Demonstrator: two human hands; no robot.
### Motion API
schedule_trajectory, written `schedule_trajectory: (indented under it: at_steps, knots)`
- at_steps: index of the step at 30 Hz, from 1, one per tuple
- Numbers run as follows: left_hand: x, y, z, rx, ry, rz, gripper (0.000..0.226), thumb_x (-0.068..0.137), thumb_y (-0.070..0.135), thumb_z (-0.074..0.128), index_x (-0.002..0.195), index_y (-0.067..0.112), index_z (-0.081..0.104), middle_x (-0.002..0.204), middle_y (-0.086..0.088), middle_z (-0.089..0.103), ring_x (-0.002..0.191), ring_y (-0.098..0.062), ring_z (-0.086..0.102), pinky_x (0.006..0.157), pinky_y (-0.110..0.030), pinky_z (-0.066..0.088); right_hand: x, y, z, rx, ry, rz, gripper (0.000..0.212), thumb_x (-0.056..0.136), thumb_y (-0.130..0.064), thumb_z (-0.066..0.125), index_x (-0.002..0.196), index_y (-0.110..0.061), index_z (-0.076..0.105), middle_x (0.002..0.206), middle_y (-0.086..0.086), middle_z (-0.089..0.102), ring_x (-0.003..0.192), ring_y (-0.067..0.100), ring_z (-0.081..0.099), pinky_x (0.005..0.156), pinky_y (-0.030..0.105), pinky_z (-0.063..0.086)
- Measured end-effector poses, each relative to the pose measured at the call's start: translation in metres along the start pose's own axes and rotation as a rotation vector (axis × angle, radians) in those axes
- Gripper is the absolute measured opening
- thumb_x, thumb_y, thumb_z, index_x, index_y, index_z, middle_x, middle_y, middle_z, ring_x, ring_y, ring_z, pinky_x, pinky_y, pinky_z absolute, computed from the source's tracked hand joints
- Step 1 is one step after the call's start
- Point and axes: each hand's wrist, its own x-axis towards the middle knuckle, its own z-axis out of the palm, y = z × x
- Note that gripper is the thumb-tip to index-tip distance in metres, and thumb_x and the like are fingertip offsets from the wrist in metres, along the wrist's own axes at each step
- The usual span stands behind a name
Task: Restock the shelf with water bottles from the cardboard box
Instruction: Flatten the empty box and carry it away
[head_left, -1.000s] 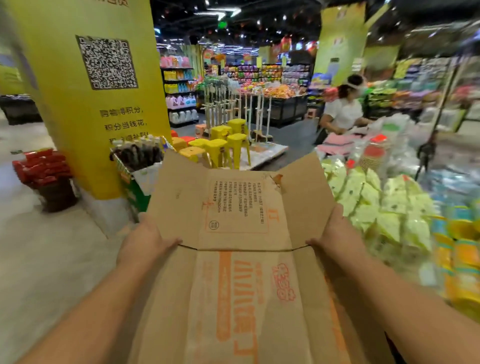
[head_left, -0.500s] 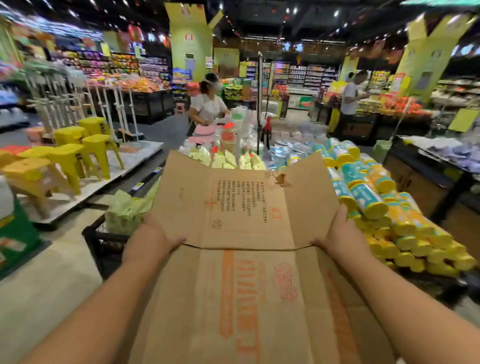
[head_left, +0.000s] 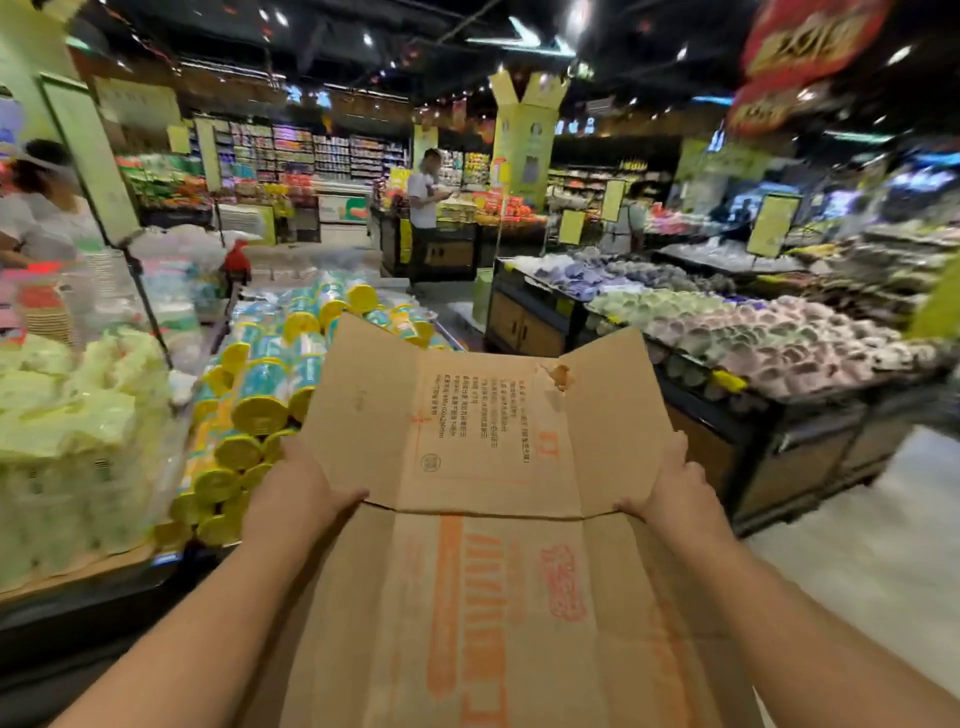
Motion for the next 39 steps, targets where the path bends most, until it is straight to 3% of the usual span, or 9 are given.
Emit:
schedule_trajectory:
  at_steps: [3,8,13,17,20,23,28,32,39]
  knots:
    - [-0.009,0.081,0.054,0.039,-0.051,0.078,0.112,0.055,0.066,0.088,0.125,-0.002,0.033,0.105,-0.023,0.071,0.099,-0.040,0.070,0.079,-0.045,0.057,0.034,0.079,-0.035,0.009,0.018,0.085,0.120,0.070,-0.046,0.087,0.151,-0.018,0.003,0.127,0.018,0.047,0.108,0.040,0.057,0.080,0.044,0.051]
    - [-0.043,0.219,0.113,0.004,-0.155,0.308,0.082,0.071,0.052,0.086,0.123,0.004,0.045,0.113,-0.022,0.068,0.106,-0.040,0.067,0.080,-0.043,0.052,0.064,0.200,-0.076,0.026,0.092,0.228,0.119,0.069,-0.045,0.087,0.150,-0.019,0.004,0.126,0.020,0.049,0.100,0.039,0.060,0.072,0.041,0.053]
    - [-0.042,0.315,0.196,0.068,-0.253,0.533,0.101,0.062,0.089,0.064,0.128,0.013,0.050,0.115,-0.012,0.066,0.103,-0.036,0.067,0.080,-0.042,0.056,0.080,0.295,-0.100,0.047,0.135,0.365,0.123,0.068,-0.045,0.086,0.151,-0.019,0.000,0.122,0.021,0.047,0.098,0.041,0.059,0.069,0.040,0.046]
    - [-0.056,0.384,0.240,0.084,-0.314,0.606,0.077,0.076,0.058,0.077,0.123,0.004,0.049,0.110,-0.018,0.063,0.102,-0.040,0.066,0.075,-0.041,0.051,0.098,0.353,-0.106,0.072,0.156,0.480,0.122,0.072,-0.035,0.084,0.155,-0.018,-0.004,0.124,0.020,0.045,0.093,0.037,0.055,0.069,0.039,0.042]
    - [-0.041,0.431,0.283,0.107,-0.336,0.677,0.089,0.072,0.072,0.070,0.129,0.006,0.050,0.107,-0.014,0.064,0.096,-0.035,0.066,0.075,-0.040,0.055,0.129,0.382,-0.114,0.024,0.191,0.528,0.120,0.075,-0.032,0.082,0.155,-0.015,-0.005,0.123,0.021,0.045,0.087,0.036,0.054,0.067,0.039,0.044]
    - [-0.022,0.485,0.322,0.009,-0.360,0.751,0.082,0.076,0.061,0.076,0.136,0.013,0.047,0.118,-0.011,0.066,0.099,-0.034,0.067,0.076,-0.039,0.057,0.170,0.405,-0.127,-0.016,0.249,0.545,0.123,0.075,-0.036,0.085,0.154,-0.015,-0.006,0.126,0.024,0.044,0.096,0.042,0.058,0.072,0.042,0.049]
    - [0.021,0.581,0.382,0.044,-0.391,0.638,0.116,0.066,0.071,0.078,0.142,0.003,0.021,0.114,-0.018,0.065,0.102,-0.039,0.066,0.074,-0.043,0.055,0.241,0.428,-0.145,-0.060,0.298,0.636,0.127,0.073,-0.039,0.088,0.156,-0.013,-0.005,0.131,0.025,0.044,0.104,0.043,0.058,0.070,0.039,0.041]
    - [0.057,0.616,0.430,0.009,-0.429,0.653,0.105,0.066,0.060,0.085,0.132,0.002,0.028,0.114,-0.020,0.062,0.105,-0.041,0.064,0.074,-0.041,0.052,0.300,0.438,-0.130,-0.084,0.293,0.630,0.129,0.075,-0.038,0.087,0.157,-0.014,-0.009,0.129,0.024,0.044,0.104,0.042,0.058,0.071,0.039,0.043]
    - [0.117,0.644,0.506,0.003,-0.430,0.642,0.112,0.059,0.074,0.078,0.142,0.013,0.035,0.129,-0.011,0.061,0.114,-0.035,0.062,0.086,-0.045,0.054,0.409,0.459,-0.104,-0.100,0.216,0.610,0.127,0.076,-0.040,0.086,0.157,-0.013,-0.008,0.126,0.022,0.046,0.105,0.042,0.059,0.072,0.040,0.045]
